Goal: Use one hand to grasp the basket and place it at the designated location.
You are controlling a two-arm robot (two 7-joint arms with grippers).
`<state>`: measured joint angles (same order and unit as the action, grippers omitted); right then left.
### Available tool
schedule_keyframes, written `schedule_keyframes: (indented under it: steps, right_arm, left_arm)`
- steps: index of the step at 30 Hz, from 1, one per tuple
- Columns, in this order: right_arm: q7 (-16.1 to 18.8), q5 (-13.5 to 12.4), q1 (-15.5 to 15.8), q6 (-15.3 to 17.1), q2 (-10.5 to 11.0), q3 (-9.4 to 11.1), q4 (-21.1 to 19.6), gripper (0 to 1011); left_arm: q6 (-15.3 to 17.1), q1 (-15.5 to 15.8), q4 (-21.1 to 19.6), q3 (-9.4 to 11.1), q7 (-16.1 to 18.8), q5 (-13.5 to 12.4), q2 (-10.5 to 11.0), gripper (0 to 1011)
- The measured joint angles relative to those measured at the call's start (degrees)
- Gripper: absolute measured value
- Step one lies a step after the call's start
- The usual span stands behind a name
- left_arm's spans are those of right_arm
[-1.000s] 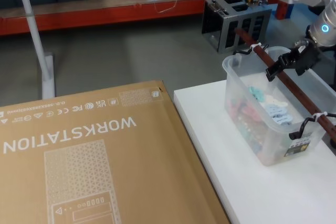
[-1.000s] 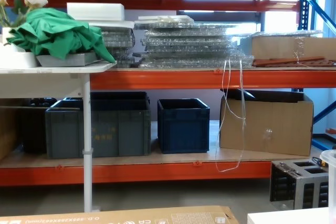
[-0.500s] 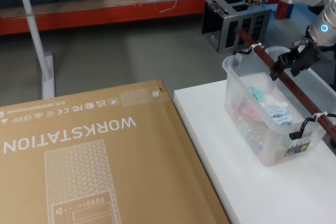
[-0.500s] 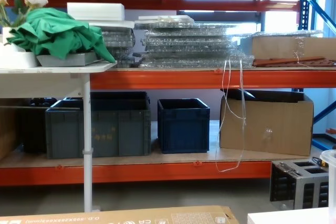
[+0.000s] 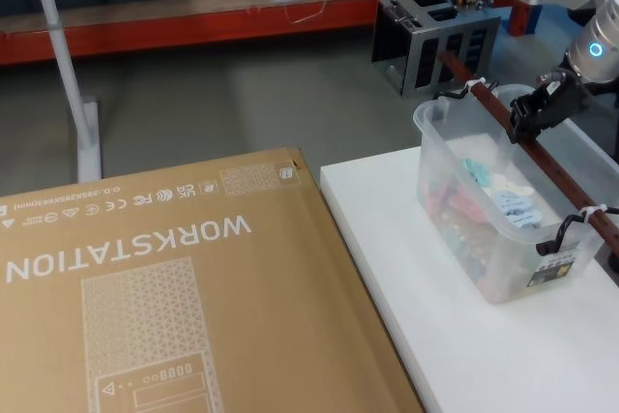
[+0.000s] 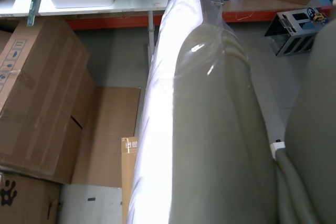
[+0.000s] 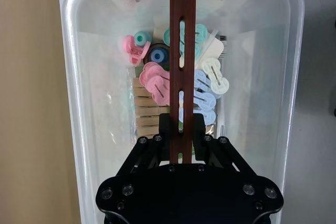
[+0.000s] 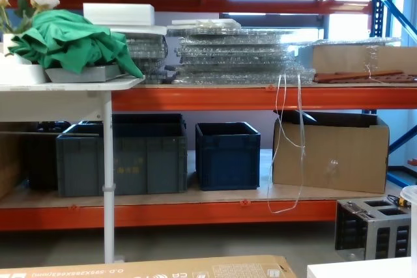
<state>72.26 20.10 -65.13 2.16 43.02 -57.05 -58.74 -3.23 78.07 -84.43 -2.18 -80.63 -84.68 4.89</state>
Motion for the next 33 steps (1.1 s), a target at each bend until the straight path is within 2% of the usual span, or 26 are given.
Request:
schedule_keyframes:
  steps: [15, 27, 33]
  right_arm:
    - [0.0, -0.2, -0.3, -0.7, -0.2, -0.2, 0.4, 235]
    - [-0.1, -0.7, -1.6, -2.0, 0.7, 0.2, -3.6, 235]
    - [0.4, -0.6, -2.9, -3.8, 0.7, 0.0, -5.8, 235]
  left_arm:
    - [0.0, 0.0, 0.0, 0.0, 0.0, 0.0, 0.0, 0]
    - [0.0, 0.0, 0.0, 0.0, 0.0, 0.0, 0.0, 0]
    - [0.0, 0.0, 0.0, 0.0, 0.0, 0.0, 0.0, 0]
